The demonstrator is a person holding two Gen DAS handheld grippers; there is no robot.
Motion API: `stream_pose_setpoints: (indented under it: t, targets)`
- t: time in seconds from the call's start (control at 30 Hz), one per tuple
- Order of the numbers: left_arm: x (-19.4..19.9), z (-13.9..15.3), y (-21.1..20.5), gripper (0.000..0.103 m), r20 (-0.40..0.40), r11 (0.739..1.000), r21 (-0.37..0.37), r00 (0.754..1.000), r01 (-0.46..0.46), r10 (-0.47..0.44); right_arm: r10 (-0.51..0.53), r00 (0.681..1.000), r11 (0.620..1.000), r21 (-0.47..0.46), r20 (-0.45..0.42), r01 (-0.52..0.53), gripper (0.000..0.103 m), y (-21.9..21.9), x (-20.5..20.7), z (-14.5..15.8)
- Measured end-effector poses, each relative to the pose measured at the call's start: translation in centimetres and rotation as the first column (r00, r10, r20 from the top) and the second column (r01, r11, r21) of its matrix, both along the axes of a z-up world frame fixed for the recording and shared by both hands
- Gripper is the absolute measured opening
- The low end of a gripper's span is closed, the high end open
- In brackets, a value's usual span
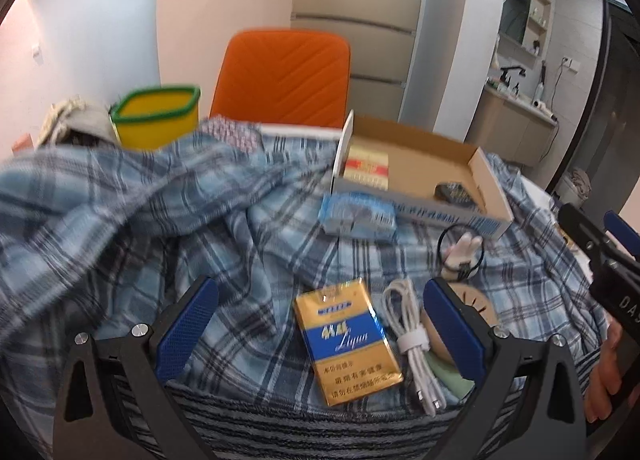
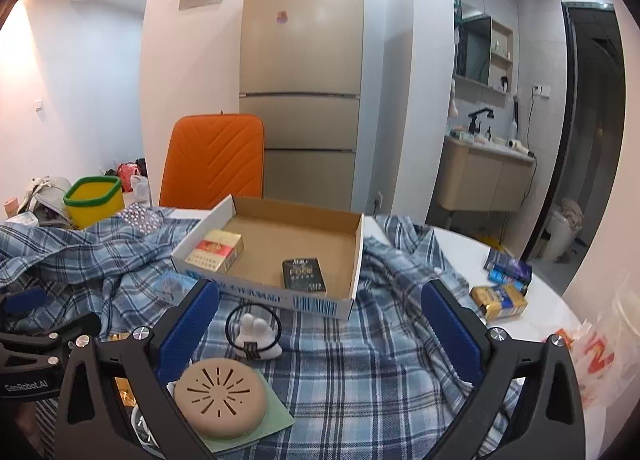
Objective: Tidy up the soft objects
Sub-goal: 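Move both tools back toward the remaining items on the shirt, then grasp the blue-gold Liqun cigarette pack with the left tool and lift it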
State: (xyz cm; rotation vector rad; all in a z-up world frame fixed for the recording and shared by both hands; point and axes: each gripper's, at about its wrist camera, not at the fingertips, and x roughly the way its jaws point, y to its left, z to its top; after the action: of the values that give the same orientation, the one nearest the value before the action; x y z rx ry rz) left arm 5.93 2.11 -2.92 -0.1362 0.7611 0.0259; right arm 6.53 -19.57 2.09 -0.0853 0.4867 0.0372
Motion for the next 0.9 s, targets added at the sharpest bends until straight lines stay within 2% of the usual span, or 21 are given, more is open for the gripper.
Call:
stream_pose_setpoints:
  t: [0.2,0.4,0.6,0.73,0.9]
  targets:
    - [0.9,-2.3,0.7,0.102,-0.11,0.996,-0.084,0.993,-0.038,0.028,-0.01,0.999,1.0,-0.022,-0.037,0.009,0.103,0.0,0.6,-1.3]
    - [1.5,-3.9,0.7,0.086,-0.184,0.994,-0.109,0.983,-0.031,0.011,-0.011,0.999,0.999,-0.048,-0.052,0.009,0.103,0.5,0.8,-1.9]
    - [1.6,-4.3,0.3,0.084,-0.203,0.994,-0.113,0.979,-0.006,-0.018,0.019,0.996,0.999,-0.045,-0.082,-0.023,0.103,0.8,1.0,-2.3]
    - [1.9,-5.2,-0.5,0.074,-0.258,0.992,-0.115,0.963,0.05,-0.078,0.004,0.994,1.0,-0.022,-0.113,-0.006,0.103,0.4,1.4,-2.9]
    - [1.7,-5.1,-0.5,0.065,-0.254,0.993,-0.104,0.964,0.056,-0.081,-0.003,0.995,1.0,-0.026,-0.103,0.0,0.103,0.4,1.3,-2.9]
